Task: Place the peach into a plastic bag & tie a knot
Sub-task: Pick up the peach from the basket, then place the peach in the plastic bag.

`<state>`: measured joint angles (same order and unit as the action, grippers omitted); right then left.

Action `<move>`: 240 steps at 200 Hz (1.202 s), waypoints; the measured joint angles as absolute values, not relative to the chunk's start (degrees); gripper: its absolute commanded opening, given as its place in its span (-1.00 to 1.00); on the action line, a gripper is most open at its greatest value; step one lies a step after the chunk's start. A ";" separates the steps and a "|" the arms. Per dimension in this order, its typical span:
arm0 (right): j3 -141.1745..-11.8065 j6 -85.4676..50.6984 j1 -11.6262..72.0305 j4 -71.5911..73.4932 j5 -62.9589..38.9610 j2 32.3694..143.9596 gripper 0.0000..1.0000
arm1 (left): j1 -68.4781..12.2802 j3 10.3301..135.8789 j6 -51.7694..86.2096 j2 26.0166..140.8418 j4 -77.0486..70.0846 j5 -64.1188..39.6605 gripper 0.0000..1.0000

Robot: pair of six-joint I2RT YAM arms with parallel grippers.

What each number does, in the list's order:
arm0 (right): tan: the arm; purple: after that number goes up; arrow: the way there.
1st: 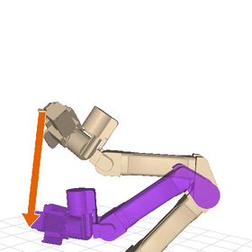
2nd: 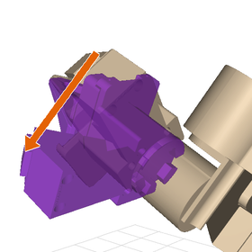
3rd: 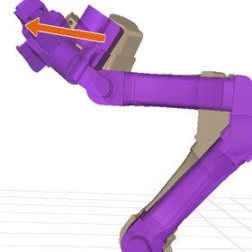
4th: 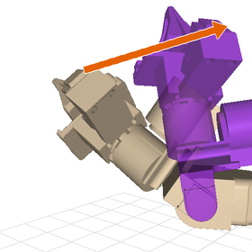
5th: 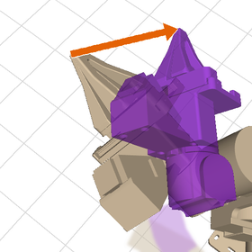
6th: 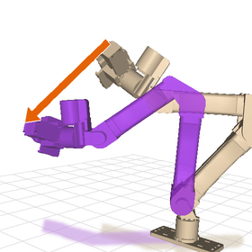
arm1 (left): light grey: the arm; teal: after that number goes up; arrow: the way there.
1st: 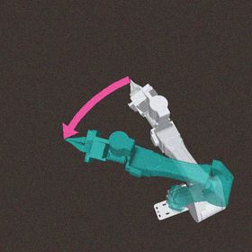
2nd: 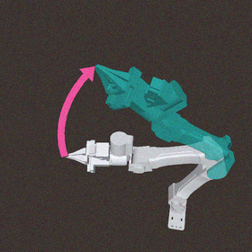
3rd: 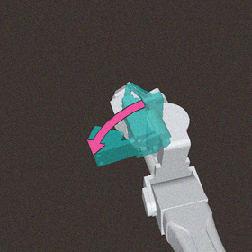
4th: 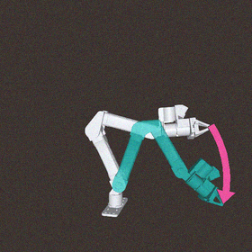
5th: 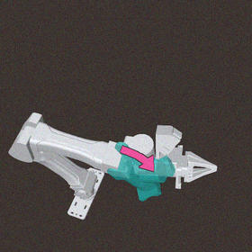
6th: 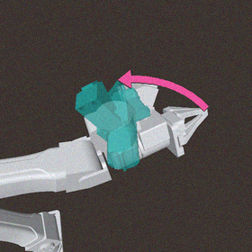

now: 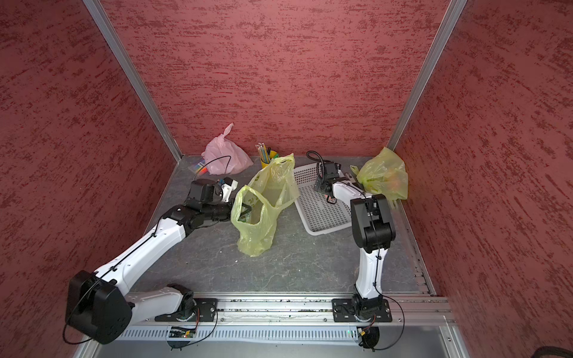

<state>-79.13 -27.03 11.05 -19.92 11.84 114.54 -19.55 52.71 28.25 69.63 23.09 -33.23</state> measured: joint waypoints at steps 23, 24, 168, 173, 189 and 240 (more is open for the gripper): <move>-78.72 -27.09 11.05 -19.49 11.75 114.59 0.57 | -19.51 52.71 28.53 69.14 22.59 -33.56 -1.00; -78.70 -27.03 11.03 -19.46 11.73 114.59 0.56 | -19.51 52.71 28.56 69.14 22.57 -33.56 -1.00; -64.23 -32.88 17.39 -11.60 -10.66 75.07 -0.46 | -19.29 52.66 30.20 69.34 21.34 -34.24 -1.00; -65.25 -33.23 18.65 -11.22 -11.29 74.81 -0.44 | -19.33 52.60 30.22 69.36 21.30 -34.24 -1.00; -68.75 -34.46 23.03 -10.07 -12.73 75.40 -0.39 | -19.59 52.40 30.22 69.58 20.95 -34.22 -1.00; -78.28 -36.27 33.06 -8.80 -15.03 87.11 0.43 | -20.71 51.72 31.33 70.48 19.00 -34.24 -1.00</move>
<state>-78.28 -36.27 33.06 -8.80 -15.03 87.11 -20.71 51.72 31.33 70.48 19.00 -34.24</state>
